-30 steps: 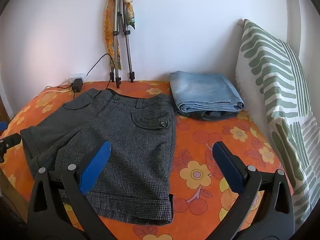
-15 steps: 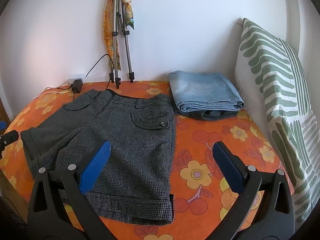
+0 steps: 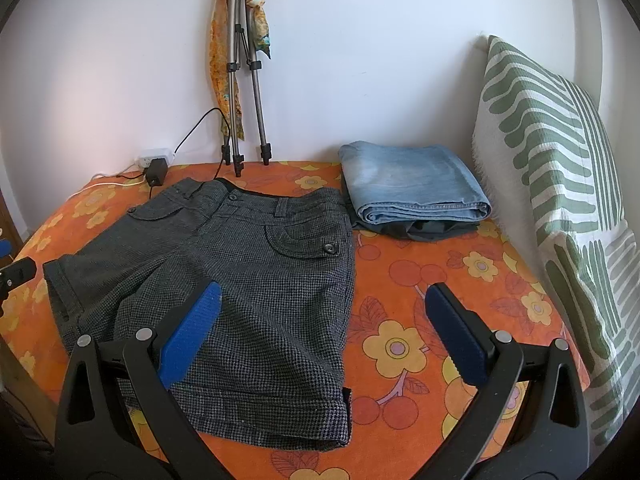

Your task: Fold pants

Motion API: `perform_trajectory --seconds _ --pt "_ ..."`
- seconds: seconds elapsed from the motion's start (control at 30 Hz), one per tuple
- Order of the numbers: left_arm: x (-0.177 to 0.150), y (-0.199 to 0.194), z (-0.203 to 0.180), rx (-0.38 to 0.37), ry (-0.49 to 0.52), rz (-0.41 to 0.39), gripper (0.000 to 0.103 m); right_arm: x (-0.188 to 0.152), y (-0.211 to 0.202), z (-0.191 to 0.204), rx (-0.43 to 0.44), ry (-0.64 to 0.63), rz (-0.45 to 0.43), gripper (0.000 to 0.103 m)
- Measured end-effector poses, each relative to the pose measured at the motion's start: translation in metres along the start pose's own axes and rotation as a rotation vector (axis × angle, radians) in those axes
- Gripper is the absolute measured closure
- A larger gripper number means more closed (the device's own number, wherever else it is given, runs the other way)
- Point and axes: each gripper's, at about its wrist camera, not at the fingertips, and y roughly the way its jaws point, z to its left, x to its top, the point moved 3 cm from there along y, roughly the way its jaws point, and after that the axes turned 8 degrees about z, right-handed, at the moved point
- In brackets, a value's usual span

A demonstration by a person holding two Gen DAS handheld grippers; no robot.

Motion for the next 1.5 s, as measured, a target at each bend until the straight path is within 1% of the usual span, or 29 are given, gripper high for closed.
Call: perform_trajectory --seconds 1.5 --pt "-0.0014 -0.0016 -0.0023 0.012 -0.005 -0.011 0.0 0.0019 -0.0009 0.0028 0.005 0.002 -0.001 0.0"
